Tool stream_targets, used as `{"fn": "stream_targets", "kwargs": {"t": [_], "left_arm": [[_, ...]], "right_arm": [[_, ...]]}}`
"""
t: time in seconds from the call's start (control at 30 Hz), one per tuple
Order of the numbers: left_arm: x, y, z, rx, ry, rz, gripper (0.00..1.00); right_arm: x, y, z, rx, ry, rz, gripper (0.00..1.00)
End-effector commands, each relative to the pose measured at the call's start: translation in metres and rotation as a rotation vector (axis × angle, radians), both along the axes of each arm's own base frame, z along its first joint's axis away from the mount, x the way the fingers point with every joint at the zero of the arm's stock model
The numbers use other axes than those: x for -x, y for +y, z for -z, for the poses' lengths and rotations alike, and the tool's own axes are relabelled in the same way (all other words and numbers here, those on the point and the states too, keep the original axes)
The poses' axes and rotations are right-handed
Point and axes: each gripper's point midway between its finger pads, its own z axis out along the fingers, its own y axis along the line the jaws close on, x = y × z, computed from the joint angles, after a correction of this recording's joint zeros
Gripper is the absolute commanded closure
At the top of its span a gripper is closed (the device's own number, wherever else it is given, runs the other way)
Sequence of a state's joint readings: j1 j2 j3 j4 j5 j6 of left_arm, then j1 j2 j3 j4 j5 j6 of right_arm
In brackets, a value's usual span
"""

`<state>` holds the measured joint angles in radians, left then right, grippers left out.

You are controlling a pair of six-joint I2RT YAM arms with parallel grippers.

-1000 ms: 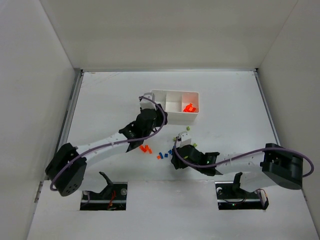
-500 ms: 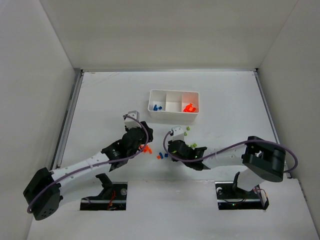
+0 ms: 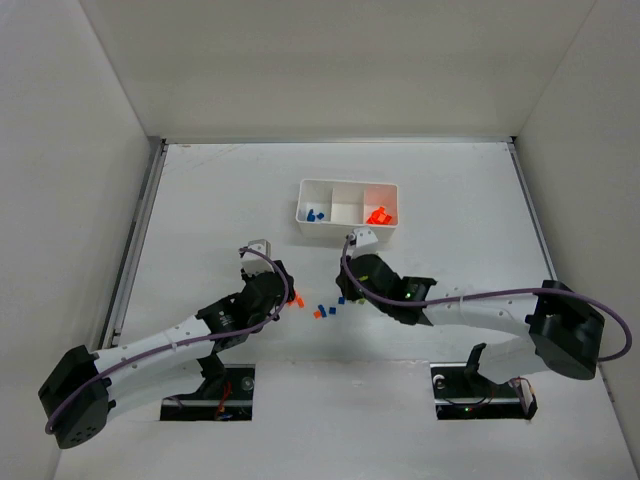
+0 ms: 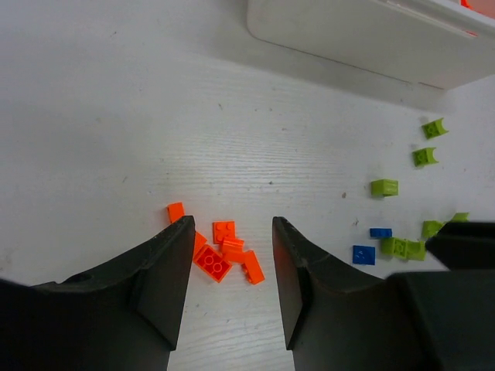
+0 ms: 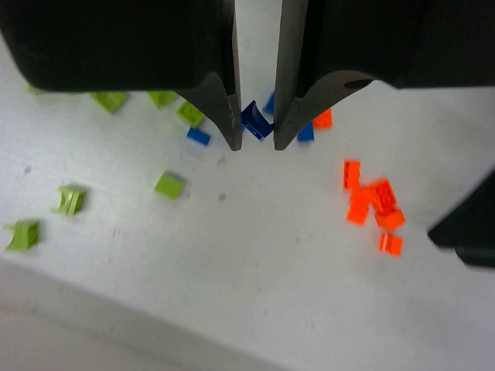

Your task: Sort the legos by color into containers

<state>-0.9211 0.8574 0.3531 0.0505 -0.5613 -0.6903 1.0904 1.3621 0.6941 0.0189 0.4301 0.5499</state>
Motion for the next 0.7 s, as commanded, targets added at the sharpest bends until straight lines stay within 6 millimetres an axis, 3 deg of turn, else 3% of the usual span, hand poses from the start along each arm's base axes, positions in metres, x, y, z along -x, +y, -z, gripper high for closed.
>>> {"fn": "stream_targets", "kwargs": {"t": [0.0, 0.17, 0.23, 0.37, 0.5, 0.6, 0.67], "left_arm": [[0.001, 0.013, 0.007, -0.012, 0.007, -0.056, 0.59], [0.007, 0.022, 0.022, -0.050, 0.023, -0.086, 0.60], [0.009, 0.024, 0.027, -0.064, 0.037, -0.087, 0.60], [0.014, 0.022, 0.033, -0.054, 0.051, -0.084, 0.61], [0.017, 0.018, 0.039, -0.043, 0.067, -0.088, 0.63], [0.017, 0.015, 0.043, -0.047, 0.071, -0.089, 0.64], [0.017, 0.013, 0.044, -0.040, 0.076, -0.094, 0.67]], "right_arm": [[-0.041, 0.023, -0.051, -0.098, -0.094, -0.003, 0.82], [-0.123, 0.043, -0.099, -0.131, -0.222, 0.057, 0.82], [-0.152, 0.047, -0.104, -0.123, -0.246, 0.083, 0.82], [-0.192, 0.057, -0.095, -0.093, -0.249, 0.112, 0.81], [-0.214, 0.069, -0.078, -0.074, -0.227, 0.123, 0.70], [-0.217, 0.075, -0.080, -0.087, -0.231, 0.118, 0.54], [-0.215, 0.075, -0.087, -0.091, -0.241, 0.111, 0.49]]}}
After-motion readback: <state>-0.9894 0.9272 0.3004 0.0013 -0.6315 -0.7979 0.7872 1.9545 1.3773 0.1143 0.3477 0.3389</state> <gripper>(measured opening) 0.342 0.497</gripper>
